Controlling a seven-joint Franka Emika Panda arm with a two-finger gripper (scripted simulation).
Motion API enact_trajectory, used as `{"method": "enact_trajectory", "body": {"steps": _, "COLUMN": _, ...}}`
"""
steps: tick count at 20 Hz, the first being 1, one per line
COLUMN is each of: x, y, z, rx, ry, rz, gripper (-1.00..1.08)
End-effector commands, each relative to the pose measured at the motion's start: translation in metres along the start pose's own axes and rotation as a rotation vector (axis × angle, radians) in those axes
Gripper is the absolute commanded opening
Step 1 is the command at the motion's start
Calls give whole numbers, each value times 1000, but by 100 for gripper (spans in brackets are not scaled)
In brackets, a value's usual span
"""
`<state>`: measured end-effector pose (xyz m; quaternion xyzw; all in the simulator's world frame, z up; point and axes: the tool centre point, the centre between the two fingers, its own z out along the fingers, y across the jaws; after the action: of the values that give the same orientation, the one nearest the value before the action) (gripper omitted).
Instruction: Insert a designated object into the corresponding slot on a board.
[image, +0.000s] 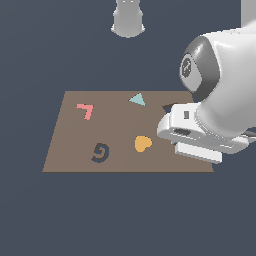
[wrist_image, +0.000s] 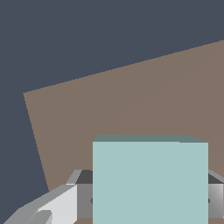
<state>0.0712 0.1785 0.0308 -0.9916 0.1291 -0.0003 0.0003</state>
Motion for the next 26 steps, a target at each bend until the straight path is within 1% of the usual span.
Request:
{"method": "enact_trajectory", "body": {"steps": 1, "x": -1, "y": 1, "z": 0, "rx": 0, "ry": 0, "rz": 13, "gripper": -100}}
{"method": "enact_trajectory", "body": {"steps": 6, "x": -6, "y": 8, "z": -1, "rx": 0, "ry": 0, "rz": 73, "gripper": -100}}
{"method": "enact_trajectory", "body": {"steps": 12, "x": -18, "y": 20, "z": -2, "rx": 0, "ry": 0, "rz": 198, "gripper": -100}}
{"method": "enact_trajectory", "body": {"steps": 18, "x": -38, "y": 34, "z": -4, "rx": 0, "ry": 0, "rz": 377, "gripper": -100}}
{"method": "enact_trajectory", "body": {"steps": 26, "x": -74, "y": 49, "z": -7, "rx": 1, "ry": -1, "rz": 665, "gripper": -100}}
